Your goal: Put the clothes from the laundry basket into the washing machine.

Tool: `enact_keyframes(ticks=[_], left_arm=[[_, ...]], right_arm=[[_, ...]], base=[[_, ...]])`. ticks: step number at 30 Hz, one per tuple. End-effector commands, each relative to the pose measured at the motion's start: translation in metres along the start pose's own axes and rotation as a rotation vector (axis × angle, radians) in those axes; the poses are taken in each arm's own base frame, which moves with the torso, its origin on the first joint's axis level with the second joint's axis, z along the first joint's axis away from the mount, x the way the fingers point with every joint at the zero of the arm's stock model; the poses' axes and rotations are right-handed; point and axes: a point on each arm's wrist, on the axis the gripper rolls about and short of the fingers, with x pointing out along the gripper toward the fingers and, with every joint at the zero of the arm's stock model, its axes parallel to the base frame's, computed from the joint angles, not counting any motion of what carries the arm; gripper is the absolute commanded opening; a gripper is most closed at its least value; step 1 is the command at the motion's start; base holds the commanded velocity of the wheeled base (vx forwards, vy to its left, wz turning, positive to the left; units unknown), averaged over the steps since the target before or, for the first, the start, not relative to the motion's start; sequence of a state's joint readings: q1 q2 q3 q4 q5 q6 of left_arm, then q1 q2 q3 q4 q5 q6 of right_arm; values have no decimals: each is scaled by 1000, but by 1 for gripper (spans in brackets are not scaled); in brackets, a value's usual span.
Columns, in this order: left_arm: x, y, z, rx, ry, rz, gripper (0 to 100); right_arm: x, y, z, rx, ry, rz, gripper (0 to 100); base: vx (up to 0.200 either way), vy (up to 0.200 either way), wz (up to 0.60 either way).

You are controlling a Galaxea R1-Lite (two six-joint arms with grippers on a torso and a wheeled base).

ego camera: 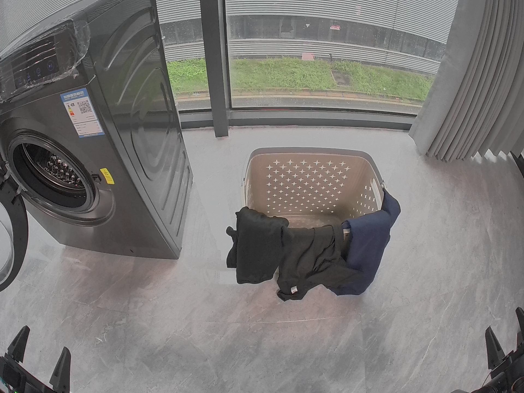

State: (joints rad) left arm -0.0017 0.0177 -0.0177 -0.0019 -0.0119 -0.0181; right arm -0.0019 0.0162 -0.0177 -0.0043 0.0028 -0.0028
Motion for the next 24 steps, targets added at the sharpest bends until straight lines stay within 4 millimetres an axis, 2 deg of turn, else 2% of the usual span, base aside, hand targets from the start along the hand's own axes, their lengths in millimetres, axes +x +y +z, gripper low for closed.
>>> enact_keyframes(ticks=[1,11,20,24], left_arm=[[0,0,-5,0,-1,0,100],[0,0,-5,1,-1,0,100],[0,0,-5,0,-1,0,100],[0,0,-5,1,-1,0,100]], right_arm=[[0,0,-5,0,1,1,100],[0,0,-5,0,1,1,100],[0,0,-5,0,1,2,100],[0,0,-5,0,1,1,100]], base=[[0,0,0],[0,0,0],[0,-200,0],[0,0,0]])
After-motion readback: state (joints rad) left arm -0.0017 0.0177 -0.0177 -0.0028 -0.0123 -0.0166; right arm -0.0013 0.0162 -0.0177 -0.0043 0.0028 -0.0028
